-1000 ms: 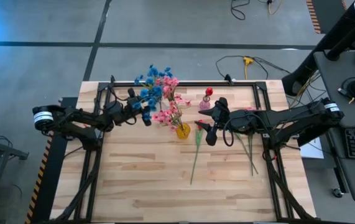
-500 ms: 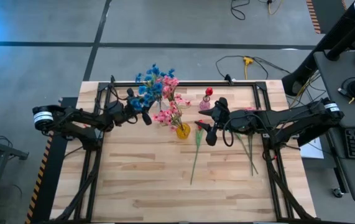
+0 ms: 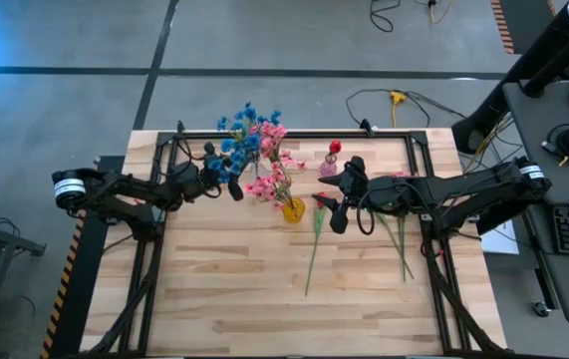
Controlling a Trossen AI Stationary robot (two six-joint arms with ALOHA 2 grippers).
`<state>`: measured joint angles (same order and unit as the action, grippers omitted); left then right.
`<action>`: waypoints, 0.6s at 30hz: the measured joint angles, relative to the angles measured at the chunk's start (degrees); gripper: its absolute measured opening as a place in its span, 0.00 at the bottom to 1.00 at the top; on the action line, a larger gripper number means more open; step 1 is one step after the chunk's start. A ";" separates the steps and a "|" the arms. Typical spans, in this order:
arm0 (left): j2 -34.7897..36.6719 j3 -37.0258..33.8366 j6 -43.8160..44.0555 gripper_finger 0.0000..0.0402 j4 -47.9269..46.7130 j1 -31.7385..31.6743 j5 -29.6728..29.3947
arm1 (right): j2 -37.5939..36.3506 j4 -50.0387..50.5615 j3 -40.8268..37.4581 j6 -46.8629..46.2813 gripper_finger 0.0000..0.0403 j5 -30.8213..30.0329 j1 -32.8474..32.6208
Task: Sort flowers into vase by color
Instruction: Put the blue flowers into the transparent vase
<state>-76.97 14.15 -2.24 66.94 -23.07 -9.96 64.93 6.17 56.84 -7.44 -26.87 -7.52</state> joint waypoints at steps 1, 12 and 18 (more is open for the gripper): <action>0.00 0.00 0.00 0.18 -0.20 0.00 0.00 | 0.00 0.00 0.00 -0.01 0.53 0.00 0.01; 0.00 0.00 -0.11 0.01 -0.11 -0.04 -0.02 | 0.00 0.00 0.00 -0.02 0.53 0.00 0.00; 0.00 0.00 -0.13 0.00 -0.13 -0.04 -0.02 | 0.00 0.01 0.00 -0.02 0.53 0.01 0.01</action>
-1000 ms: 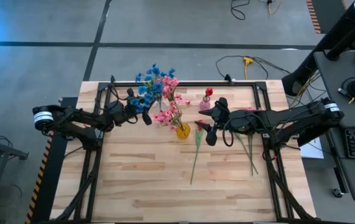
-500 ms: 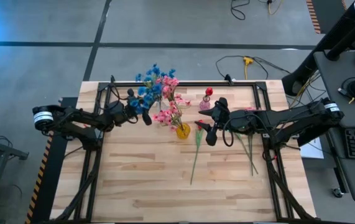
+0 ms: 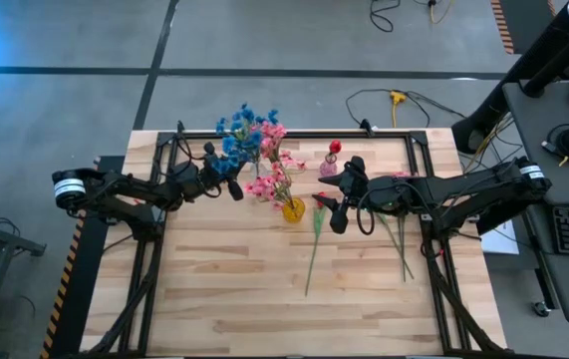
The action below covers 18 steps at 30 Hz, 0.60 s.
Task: Sort flowers into vase by color
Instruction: Put the blue flowers into the transparent vase
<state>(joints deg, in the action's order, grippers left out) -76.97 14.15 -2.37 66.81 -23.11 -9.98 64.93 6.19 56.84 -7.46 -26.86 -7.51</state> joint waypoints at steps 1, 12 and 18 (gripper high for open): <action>0.00 0.00 -0.01 0.00 0.00 0.00 0.00 | 0.00 0.01 0.00 0.00 0.53 -0.01 0.00; 0.00 0.00 -0.72 0.00 -1.46 0.04 0.00 | 0.00 0.03 0.00 0.00 0.53 0.00 0.00; 0.00 0.00 -1.23 0.00 -2.03 0.04 0.00 | 0.00 0.01 0.00 -0.02 0.53 0.01 0.00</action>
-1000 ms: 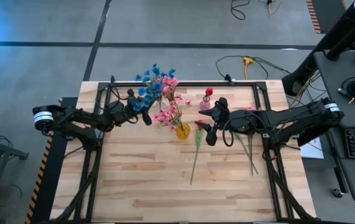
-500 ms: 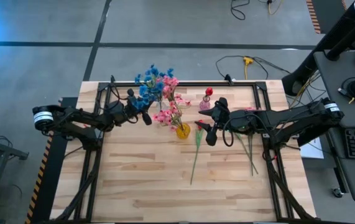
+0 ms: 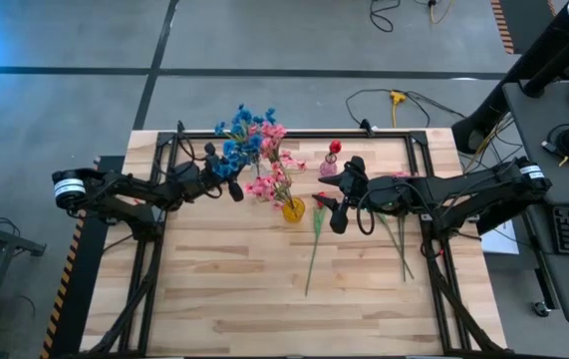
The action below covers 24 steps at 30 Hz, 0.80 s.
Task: Sort flowers into vase by color
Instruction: Put the blue flowers into the transparent vase
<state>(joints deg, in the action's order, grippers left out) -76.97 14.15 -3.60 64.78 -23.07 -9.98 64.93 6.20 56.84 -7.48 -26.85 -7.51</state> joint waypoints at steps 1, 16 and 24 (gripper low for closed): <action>0.00 0.00 -0.02 0.00 -0.31 0.00 0.00 | 0.00 0.02 0.00 0.00 0.53 0.00 0.00; 0.02 0.00 -0.39 0.00 -1.91 0.00 -0.06 | 0.00 0.00 0.00 0.01 0.53 0.00 0.00; 0.01 0.00 -0.61 0.06 -1.91 0.00 -0.04 | 0.00 0.44 0.00 -0.02 0.53 0.04 -0.11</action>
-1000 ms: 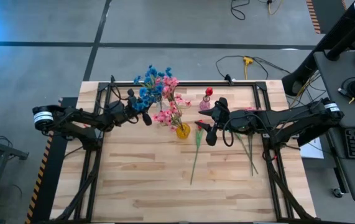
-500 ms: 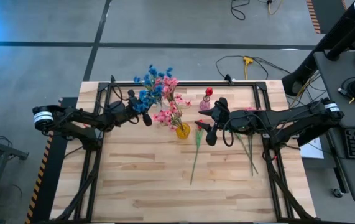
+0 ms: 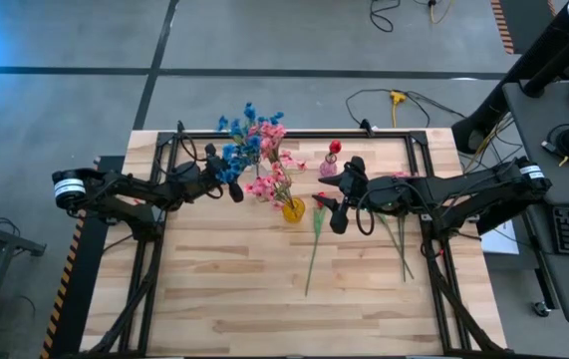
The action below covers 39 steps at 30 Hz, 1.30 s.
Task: Sort flowers into vase by color
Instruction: Put the blue flowers into the transparent vase, then put the right red tulip into violet vase
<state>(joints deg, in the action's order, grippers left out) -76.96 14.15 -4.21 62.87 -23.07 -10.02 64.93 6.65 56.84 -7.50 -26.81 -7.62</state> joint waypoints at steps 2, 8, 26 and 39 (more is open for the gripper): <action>0.00 0.00 0.00 0.09 0.00 0.00 0.00 | 0.00 0.03 0.00 -0.01 0.53 0.01 0.00; 0.00 0.00 -0.62 0.23 0.02 0.00 0.00 | -0.01 0.62 0.00 -0.79 0.53 0.01 0.00; 0.61 0.00 -1.07 0.41 -1.06 0.00 0.01 | 0.00 2.24 0.00 -3.11 0.53 0.00 0.00; 9.23 -0.02 -1.05 0.42 -13.85 0.00 0.02 | 0.00 2.11 0.00 -3.09 0.53 -0.07 0.00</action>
<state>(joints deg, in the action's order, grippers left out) -67.73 14.13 -5.26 49.02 -23.07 -10.00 64.93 8.75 56.84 -10.59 -26.87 -7.62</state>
